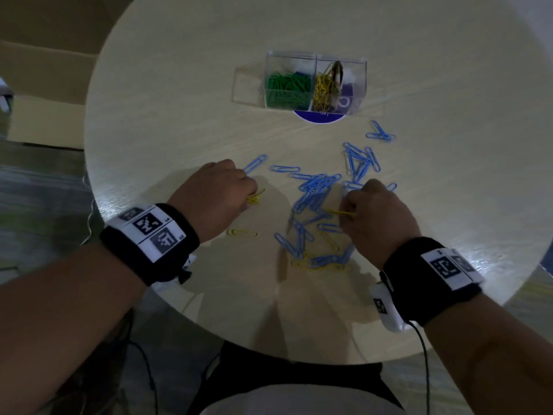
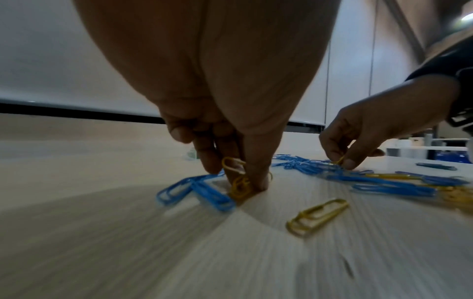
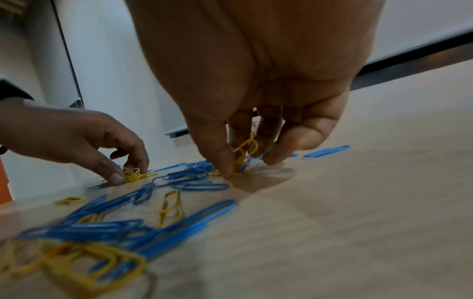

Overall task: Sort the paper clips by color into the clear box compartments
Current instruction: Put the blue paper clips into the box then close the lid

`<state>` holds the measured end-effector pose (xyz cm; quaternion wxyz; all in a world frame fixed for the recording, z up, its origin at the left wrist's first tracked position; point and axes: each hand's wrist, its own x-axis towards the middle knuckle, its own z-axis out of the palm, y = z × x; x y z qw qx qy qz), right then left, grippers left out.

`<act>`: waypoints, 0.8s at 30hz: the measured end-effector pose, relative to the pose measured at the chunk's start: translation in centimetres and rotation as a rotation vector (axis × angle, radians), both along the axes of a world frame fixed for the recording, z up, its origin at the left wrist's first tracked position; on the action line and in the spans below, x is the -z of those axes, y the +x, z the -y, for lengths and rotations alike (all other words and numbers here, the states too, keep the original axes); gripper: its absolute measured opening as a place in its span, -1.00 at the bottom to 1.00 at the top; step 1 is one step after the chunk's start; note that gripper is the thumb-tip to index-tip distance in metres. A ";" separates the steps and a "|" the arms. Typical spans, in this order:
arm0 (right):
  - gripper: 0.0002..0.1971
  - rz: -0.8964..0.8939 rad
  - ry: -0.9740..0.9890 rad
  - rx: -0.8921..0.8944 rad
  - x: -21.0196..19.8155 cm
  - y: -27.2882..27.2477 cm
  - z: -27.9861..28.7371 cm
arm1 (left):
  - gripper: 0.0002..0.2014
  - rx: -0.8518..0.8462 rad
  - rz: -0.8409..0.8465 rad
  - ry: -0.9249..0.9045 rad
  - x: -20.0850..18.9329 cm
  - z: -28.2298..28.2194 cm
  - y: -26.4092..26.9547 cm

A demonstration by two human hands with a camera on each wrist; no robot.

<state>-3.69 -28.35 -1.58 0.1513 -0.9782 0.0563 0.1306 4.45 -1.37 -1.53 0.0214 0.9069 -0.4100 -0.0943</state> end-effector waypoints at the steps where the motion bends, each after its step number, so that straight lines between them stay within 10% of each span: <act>1: -0.90 -0.009 -0.008 -0.019 0.0 0.1 0.2 | -0.89 0.008 -0.020 0.036 -0.3 0.4 0.1; 7: -0.94 0.211 0.183 -0.073 -1.2 -2.5 2.3 | -0.89 -0.025 -0.062 0.121 -0.7 1.5 -0.9; 13: -0.90 0.051 0.359 -0.163 -0.1 -7.6 2.1 | -0.94 -0.127 -0.120 -0.099 0.4 -1.2 -5.9; 24: -0.90 0.206 0.378 -0.029 -0.9 -3.4 3.1 | -0.74 -0.239 -0.084 -0.022 0.8 -1.2 -9.1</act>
